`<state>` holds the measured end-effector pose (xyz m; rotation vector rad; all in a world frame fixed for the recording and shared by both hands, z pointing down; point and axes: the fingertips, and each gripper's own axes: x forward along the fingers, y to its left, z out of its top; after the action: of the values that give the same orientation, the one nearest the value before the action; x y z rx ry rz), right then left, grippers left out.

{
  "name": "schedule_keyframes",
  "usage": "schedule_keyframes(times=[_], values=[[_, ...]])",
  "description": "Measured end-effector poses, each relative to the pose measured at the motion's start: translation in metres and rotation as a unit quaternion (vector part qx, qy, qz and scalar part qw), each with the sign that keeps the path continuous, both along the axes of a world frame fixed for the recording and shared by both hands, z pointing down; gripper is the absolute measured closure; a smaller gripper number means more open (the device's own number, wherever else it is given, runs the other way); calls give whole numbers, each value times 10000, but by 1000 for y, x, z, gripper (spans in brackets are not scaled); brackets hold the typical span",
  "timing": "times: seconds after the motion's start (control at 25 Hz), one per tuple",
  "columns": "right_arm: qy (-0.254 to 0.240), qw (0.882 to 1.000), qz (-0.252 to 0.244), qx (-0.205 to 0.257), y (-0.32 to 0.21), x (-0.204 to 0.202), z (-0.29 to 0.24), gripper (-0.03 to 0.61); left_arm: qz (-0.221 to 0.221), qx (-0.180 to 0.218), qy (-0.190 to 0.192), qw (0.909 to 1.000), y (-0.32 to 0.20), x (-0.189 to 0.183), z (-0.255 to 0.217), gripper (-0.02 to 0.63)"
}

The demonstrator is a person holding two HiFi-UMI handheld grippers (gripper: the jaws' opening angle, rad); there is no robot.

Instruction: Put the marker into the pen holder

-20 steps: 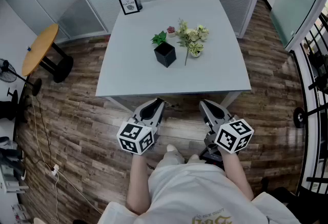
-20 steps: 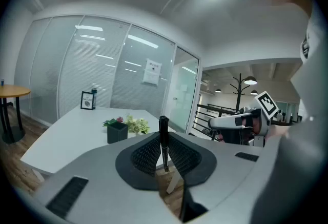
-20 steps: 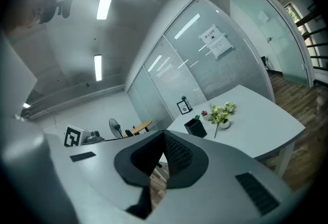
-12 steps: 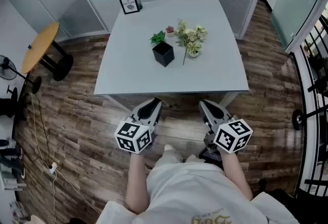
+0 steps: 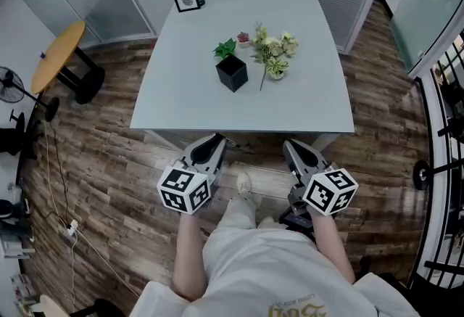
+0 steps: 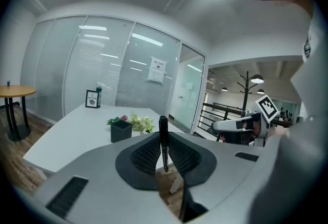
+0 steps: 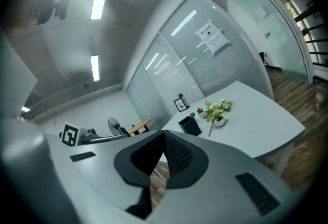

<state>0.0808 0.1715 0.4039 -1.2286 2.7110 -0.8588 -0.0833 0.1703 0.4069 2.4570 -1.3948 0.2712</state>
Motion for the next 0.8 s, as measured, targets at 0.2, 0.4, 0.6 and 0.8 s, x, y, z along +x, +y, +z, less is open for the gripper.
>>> schedule_keyframes(times=[0.2,0.4,0.6,0.8], values=[[34,9999,-23,-108,-51,-8,13,561,-50,-65,-8,10000,-49,-11,12,563],[137,9996,-28,-247,-116,-25,21,561,-46,-128,66,9999,-116,-28,16,563],[178,9990,32,-408,-189,-47,27,561,90,-187,56,9998,-194,-46,16,563],[220,9983,155,-521,-250,-59,33,561,196,-236,22,9995,-264,-62,18,563]])
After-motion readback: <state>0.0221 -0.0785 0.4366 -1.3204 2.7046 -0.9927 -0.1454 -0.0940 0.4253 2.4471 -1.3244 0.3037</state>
